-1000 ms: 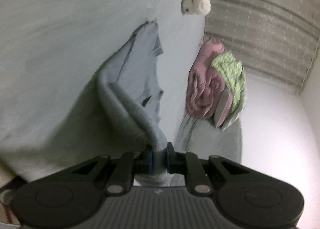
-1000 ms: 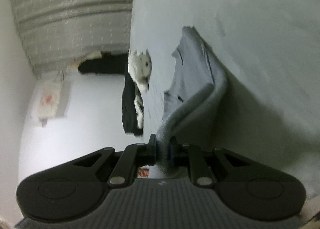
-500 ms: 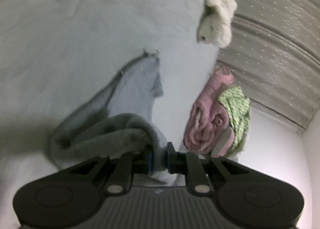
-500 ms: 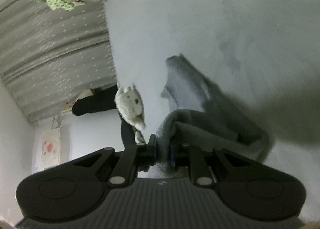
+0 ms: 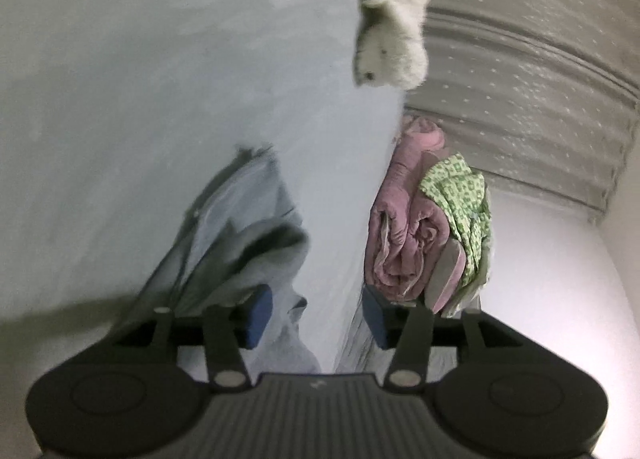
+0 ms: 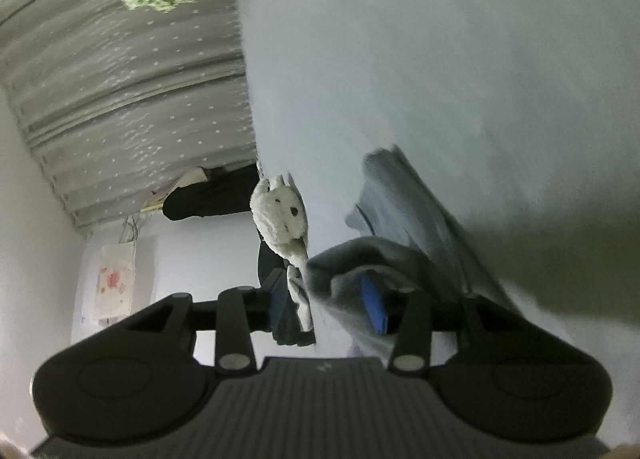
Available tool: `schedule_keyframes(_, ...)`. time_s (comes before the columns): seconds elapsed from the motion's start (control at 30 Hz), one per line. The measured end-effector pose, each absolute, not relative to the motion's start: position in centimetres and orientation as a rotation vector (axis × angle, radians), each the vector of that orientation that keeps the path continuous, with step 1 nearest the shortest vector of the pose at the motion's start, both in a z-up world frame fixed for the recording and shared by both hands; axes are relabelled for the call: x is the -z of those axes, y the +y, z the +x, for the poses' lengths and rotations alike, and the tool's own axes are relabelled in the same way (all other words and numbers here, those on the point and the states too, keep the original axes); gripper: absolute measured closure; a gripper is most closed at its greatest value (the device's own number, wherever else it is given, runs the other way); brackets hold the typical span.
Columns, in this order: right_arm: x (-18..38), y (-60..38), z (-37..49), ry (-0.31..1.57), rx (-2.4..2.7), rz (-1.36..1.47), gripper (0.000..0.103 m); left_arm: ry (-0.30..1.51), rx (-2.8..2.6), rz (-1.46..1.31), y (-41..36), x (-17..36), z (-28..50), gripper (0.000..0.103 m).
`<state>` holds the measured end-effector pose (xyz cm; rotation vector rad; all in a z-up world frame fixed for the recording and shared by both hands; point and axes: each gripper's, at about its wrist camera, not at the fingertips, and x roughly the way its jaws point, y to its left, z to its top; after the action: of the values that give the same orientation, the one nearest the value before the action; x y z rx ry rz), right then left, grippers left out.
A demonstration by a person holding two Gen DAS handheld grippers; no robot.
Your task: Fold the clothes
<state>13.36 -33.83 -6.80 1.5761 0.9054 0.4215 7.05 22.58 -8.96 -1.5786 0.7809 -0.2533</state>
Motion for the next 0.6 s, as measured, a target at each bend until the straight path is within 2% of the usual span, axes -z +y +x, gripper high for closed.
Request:
schedule_keyframes(0.13, 6.3, -32.9, 13.7, 0.865, -0.410, 1.471, 0.056, 0.741, 0.206, -1.391, 22.6, 7.8, 7.5, 0.053)
schedule_keyframes(0.3, 4.6, -31.5, 14.0, 0.781, -0.404, 1.205, 0.056, 0.706, 0.154, -1.053, 21.6, 6.1, 8.2, 0.053)
schedule_keyframes(0.6, 1.2, -25.5, 12.5, 0.612, -0.550, 0.501, 0.055, 0.631, 0.243, -0.681, 19.9, 5.1, 8.6, 0.053)
